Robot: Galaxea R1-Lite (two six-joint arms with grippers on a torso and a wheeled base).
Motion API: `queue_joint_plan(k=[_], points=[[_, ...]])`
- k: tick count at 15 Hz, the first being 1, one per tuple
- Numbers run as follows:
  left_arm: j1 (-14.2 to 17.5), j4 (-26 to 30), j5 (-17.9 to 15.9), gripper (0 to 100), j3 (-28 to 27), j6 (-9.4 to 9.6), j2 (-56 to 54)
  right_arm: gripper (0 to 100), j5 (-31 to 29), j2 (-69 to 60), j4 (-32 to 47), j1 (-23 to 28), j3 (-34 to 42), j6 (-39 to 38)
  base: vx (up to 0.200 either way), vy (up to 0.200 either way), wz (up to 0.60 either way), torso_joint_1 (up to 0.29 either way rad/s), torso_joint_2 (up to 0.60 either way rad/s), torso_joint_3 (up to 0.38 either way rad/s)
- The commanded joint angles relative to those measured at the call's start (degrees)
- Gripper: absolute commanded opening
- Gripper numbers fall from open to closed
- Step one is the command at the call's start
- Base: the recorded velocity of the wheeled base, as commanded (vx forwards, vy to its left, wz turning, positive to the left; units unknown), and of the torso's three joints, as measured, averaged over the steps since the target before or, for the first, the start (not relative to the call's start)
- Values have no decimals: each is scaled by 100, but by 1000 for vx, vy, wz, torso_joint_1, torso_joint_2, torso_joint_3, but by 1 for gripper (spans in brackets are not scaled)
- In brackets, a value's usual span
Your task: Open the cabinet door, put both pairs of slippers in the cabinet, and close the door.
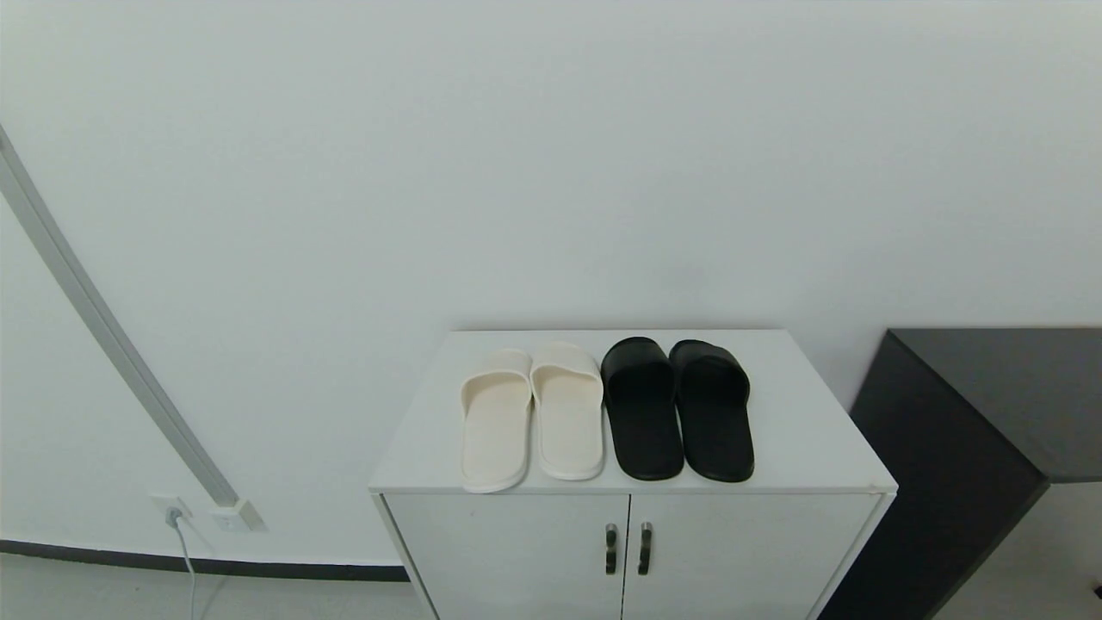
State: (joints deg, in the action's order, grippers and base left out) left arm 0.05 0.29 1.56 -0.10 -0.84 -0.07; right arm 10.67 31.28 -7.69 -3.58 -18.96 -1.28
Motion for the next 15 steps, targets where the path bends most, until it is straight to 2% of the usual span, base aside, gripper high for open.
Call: queue_joint_plan(k=[1, 2, 3, 4, 7, 10, 15], points=[[4, -3, 2, 0, 1, -4, 7, 100, -557, 2769, -1595, -1320, -223, -382, 0, 0, 0, 0, 0, 0], [4, -3, 2, 0, 1, -4, 7, 100, -952, 3226, -2026, -1883, -460, -681, 0, 0, 0, 0, 0, 0], [4, -3, 2, 0, 1, -4, 7, 100, -1199, 3481, -2210, -2217, -609, -804, 0, 0, 0, 0, 0, 0], [4, -3, 2, 0, 1, -4, 7, 100, -1761, 4035, -2316, -2858, -934, -848, 0, 0, 0, 0, 0, 0], [4, 6, 2, 0, 1, -13, 7, 100, -2684, 5037, -2395, -3623, -1752, -1182, 0, 0, 0, 0, 0, 0], [4, 6, 2, 0, 1, -13, 7, 100, -3580, 5775, -2395, -4045, -2376, -1199, 0, 0, 0, 0, 0, 0], [4, 6, -7, 0, -8, -4, 7, 100, -4450, 6927, -2746, -4089, -2921, -1445, 0, 0, 0, 0, 0, 0]])
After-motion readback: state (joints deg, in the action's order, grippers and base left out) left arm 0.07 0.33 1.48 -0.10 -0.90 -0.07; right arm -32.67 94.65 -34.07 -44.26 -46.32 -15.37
